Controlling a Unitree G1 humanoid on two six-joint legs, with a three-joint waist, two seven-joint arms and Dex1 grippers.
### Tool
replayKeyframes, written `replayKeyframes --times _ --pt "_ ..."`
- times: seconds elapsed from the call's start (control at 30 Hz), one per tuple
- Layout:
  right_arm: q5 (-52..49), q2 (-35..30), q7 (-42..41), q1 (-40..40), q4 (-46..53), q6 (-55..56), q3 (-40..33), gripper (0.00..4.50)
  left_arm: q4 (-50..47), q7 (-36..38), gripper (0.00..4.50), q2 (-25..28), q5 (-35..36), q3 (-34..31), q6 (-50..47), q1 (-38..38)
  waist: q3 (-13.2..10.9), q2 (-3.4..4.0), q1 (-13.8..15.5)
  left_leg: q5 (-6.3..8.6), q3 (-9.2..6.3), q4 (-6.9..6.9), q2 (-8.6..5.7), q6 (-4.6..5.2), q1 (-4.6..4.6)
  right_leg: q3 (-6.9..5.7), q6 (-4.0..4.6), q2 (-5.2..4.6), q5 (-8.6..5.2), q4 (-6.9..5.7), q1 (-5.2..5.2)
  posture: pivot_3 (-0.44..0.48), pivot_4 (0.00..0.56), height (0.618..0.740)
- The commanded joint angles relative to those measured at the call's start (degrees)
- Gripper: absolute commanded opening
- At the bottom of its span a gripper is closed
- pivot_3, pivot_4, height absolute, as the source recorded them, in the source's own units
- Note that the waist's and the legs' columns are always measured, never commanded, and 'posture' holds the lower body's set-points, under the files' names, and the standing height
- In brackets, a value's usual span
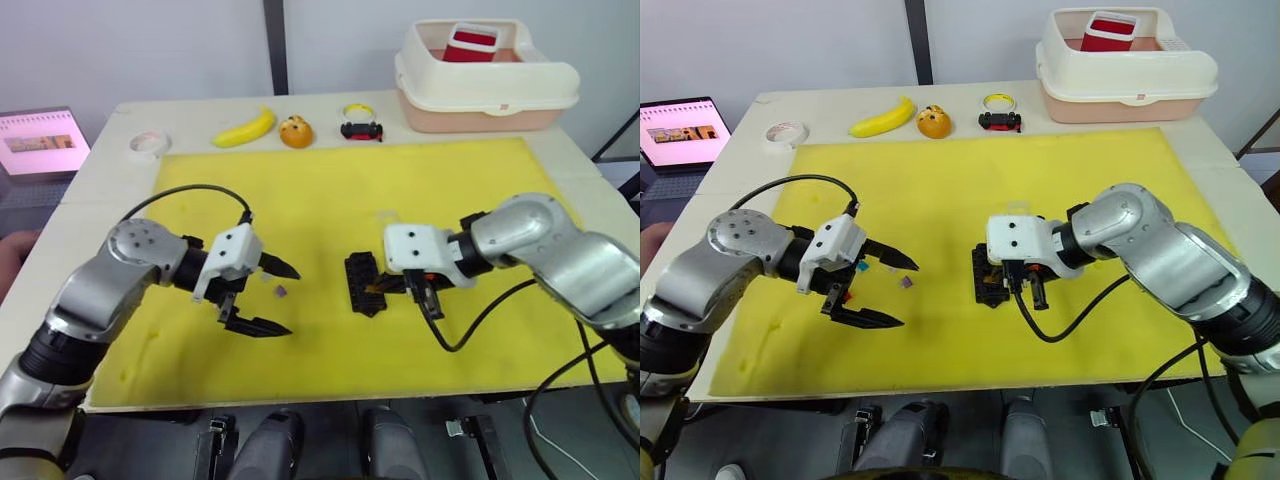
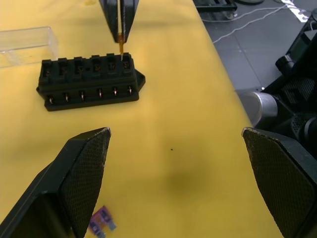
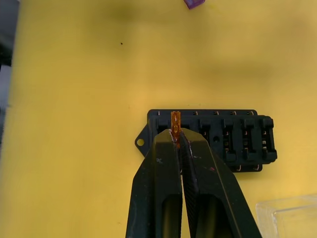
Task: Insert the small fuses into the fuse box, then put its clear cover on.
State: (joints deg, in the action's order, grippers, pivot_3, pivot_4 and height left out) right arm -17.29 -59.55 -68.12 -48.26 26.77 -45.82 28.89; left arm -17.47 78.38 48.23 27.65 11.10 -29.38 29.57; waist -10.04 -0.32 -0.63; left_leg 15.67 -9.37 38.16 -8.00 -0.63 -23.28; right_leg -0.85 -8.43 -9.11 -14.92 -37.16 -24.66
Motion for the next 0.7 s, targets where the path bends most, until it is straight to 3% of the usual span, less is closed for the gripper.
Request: replayKeyframes --times 0.03,0.7 --pt "2.05 0.21 -1.68 -1.37 0.86 -0.12 -0.49 0.0 -2.24 -0.86 4.47 0.06 0.83 -1.22 -0.5 0.1 0.0 0.0 0.01 0.0 0.0 0.0 0.0 0.0 0.0 0.0 0.0 0.0 0.0 0.0 0.0 0.0 0.15 0.74" --pt "4.09 2.07 -3.3 -0.47 1.73 -3.3 -0.97 0.0 -2.63 -1.49 4.47 -0.79 0.09 -0.43 -0.65 -0.15 0.0 0.0 0.0 0.0 0.0 0.01 0.0 0.0 0.0 0.0 0.01 0.0 0.01 -0.01 0.0 0.0 0.15 0.74"
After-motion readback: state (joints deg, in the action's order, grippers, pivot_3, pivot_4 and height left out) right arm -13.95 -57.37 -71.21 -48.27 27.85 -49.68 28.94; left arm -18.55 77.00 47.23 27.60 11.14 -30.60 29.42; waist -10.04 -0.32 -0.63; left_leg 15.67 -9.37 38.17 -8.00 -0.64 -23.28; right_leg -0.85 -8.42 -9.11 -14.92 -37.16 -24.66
